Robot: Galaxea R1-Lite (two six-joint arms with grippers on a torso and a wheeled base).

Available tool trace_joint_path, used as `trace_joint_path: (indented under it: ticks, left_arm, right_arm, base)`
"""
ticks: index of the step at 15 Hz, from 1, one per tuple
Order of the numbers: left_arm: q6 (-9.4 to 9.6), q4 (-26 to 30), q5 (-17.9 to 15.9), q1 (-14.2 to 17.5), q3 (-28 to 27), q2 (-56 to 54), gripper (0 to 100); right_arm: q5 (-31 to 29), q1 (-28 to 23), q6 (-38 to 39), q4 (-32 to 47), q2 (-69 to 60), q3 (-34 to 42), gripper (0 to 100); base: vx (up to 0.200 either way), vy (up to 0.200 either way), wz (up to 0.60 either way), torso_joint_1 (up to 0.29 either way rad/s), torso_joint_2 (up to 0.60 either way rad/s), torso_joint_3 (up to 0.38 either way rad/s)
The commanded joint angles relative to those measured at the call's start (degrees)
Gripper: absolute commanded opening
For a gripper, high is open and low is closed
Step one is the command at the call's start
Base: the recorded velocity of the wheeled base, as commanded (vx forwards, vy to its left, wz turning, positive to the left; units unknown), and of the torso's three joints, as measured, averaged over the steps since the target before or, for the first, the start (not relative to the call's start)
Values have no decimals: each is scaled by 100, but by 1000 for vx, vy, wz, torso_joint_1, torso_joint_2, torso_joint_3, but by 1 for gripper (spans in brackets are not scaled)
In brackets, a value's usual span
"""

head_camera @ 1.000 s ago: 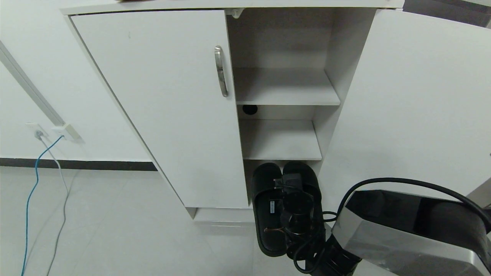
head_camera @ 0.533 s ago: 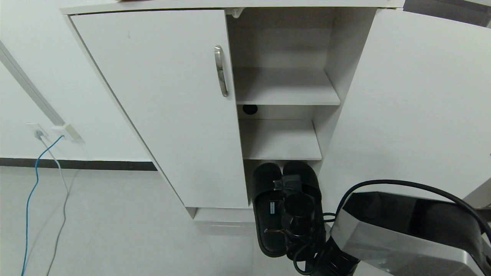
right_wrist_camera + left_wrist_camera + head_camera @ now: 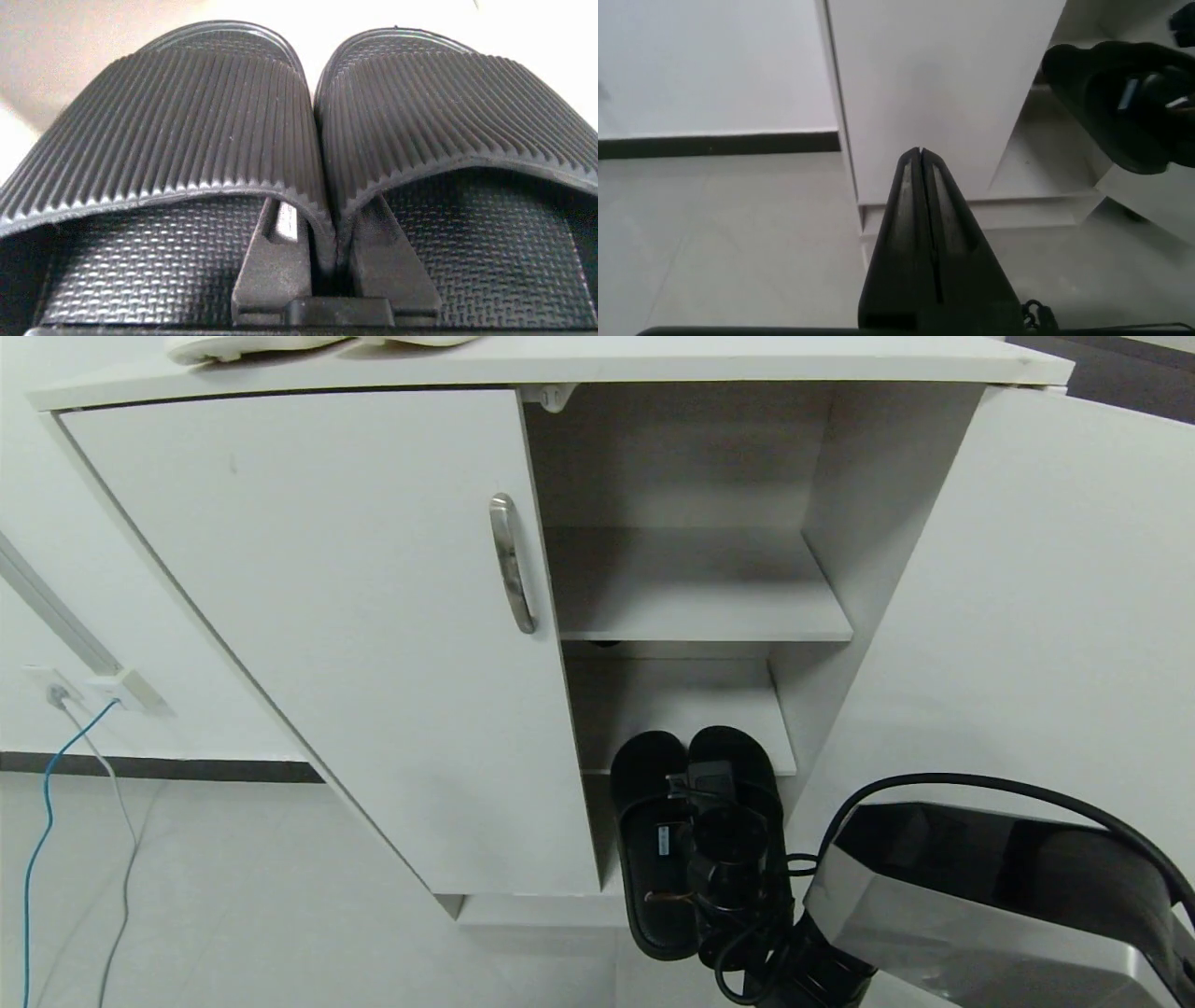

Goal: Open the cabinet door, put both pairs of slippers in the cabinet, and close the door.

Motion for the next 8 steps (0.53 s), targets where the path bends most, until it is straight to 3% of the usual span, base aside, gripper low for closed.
trace_joint_path:
  ticks: [1,5,8]
  left_arm:
    - [-11,0,3,4,1,7,0]
    - [-11,0,3,4,1,7,0]
    - [-11,0,3,4,1,7,0]
  right_arm:
    - [19,-21,2,5,-6,-9,0]
    - [336,-179,-209,66,-32,-114,0]
    - [406,-372,-200,594,21,-747,0]
  base:
    - [0,0,0,0,0,0]
    - [0,0,0,0,0,0]
    - [0,0,0,0,0,0]
